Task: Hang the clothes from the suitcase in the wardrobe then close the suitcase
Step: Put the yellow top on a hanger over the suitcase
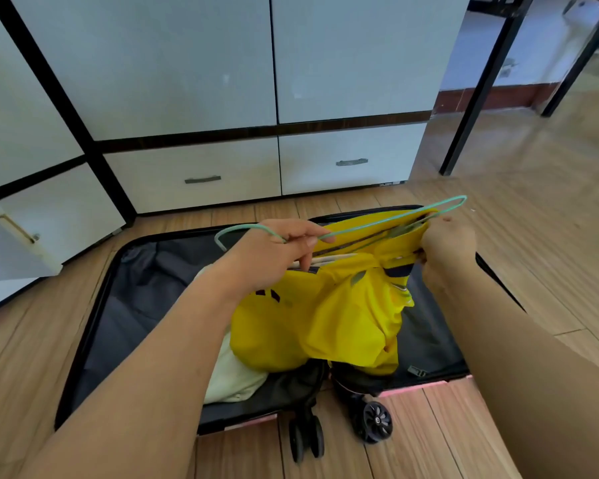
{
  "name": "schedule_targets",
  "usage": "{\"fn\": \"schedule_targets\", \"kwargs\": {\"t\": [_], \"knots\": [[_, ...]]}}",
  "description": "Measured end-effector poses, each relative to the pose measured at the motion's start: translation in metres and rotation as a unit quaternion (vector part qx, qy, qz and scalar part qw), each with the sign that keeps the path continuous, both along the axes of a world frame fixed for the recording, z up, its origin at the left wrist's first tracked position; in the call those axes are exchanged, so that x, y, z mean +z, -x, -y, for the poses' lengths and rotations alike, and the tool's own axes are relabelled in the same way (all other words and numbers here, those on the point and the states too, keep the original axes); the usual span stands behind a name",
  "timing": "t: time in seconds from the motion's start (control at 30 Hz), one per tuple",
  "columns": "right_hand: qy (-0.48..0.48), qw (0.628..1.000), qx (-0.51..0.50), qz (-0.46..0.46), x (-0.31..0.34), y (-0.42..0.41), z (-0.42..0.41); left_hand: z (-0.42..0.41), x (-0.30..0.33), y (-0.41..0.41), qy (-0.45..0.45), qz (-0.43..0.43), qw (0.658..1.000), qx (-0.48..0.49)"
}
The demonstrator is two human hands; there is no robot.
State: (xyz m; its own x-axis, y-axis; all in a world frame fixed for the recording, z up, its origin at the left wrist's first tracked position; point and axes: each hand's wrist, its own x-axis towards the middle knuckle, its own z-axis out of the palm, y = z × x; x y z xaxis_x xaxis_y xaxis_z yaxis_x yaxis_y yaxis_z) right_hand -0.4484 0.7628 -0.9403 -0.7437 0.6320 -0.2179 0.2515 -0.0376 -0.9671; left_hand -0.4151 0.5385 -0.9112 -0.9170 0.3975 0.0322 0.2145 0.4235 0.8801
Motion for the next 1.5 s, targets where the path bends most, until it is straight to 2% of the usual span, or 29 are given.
{"fn": "schedule_targets", "kwargs": {"t": [0.13,0.3,0.4,0.47,0.53,0.6,0.67,0.73,0.83,0.93,1.0,1.07,1.13,1.23,1.27,1.33,1.43,1.5], "knots": [[-0.028,0.994,-0.081,-0.075,0.007,-0.001,-0.01,-0.004,0.014,0.004,0.04,-0.015,0.999,-0.003],[-0.079,0.976,-0.175,-0.106,0.014,0.003,-0.022,-0.012,0.015,0.007,0.078,-0.009,0.997,0.015],[-0.111,0.968,-0.188,-0.126,0.025,-0.001,-0.025,-0.018,0.014,0.007,0.148,-0.013,0.988,0.033],[-0.219,0.95,-0.142,-0.171,0.033,-0.008,-0.017,-0.022,0.014,0.008,0.234,-0.017,0.97,0.058],[-0.342,0.908,-0.067,-0.233,0.039,-0.016,-0.005,-0.022,0.013,0.007,0.269,-0.028,0.959,0.083],[-0.435,0.863,0.015,-0.255,0.037,-0.017,0.001,-0.014,0.012,0.007,0.186,-0.008,0.976,0.112],[-0.49,0.841,0.132,-0.187,0.027,-0.014,-0.003,-0.002,0.014,0.009,0.067,-0.005,0.984,0.164],[-0.484,0.838,0.231,-0.101,0.016,-0.015,-0.008,0.006,0.018,0.012,0.034,-0.042,0.981,0.188],[-0.491,0.833,0.224,-0.118,0.018,-0.013,-0.01,0.004,0.027,0.01,0.094,-0.077,0.983,0.137],[-0.56,0.779,0.26,-0.107,0.032,-0.005,-0.01,-0.003,0.035,0.011,0.136,-0.078,0.982,0.102],[-0.552,0.759,0.319,-0.135,0.036,-0.003,-0.012,-0.003,0.044,0.015,0.132,-0.069,0.984,0.098],[-0.523,0.76,0.351,-0.159,0.041,-0.009,-0.012,-0.001,0.055,0.017,0.149,-0.065,0.983,0.08],[-0.49,0.772,0.382,-0.138,0.054,-0.013,-0.013,0.004,0.068,0.021,0.174,-0.071,0.98,0.06],[-0.405,0.843,0.327,-0.136,0.088,-0.01,-0.008,0.011,0.094,0.029,0.167,-0.098,0.98,0.045],[-0.407,0.853,0.301,-0.125,0.099,-0.004,-0.005,0.013,0.102,0.033,0.163,-0.111,0.979,0.047],[-0.456,0.829,0.313,-0.076,0.121,0.006,0.002,0.017,0.119,0.04,0.164,-0.136,0.976,0.054],[-0.401,0.826,0.394,-0.042,0.163,0.005,0.016,0.027,0.148,0.048,0.161,-0.129,0.976,0.07],[-0.437,0.785,0.437,-0.052,0.192,0.004,0.025,0.039,0.176,0.053,0.152,-0.097,0.98,0.081]]}}
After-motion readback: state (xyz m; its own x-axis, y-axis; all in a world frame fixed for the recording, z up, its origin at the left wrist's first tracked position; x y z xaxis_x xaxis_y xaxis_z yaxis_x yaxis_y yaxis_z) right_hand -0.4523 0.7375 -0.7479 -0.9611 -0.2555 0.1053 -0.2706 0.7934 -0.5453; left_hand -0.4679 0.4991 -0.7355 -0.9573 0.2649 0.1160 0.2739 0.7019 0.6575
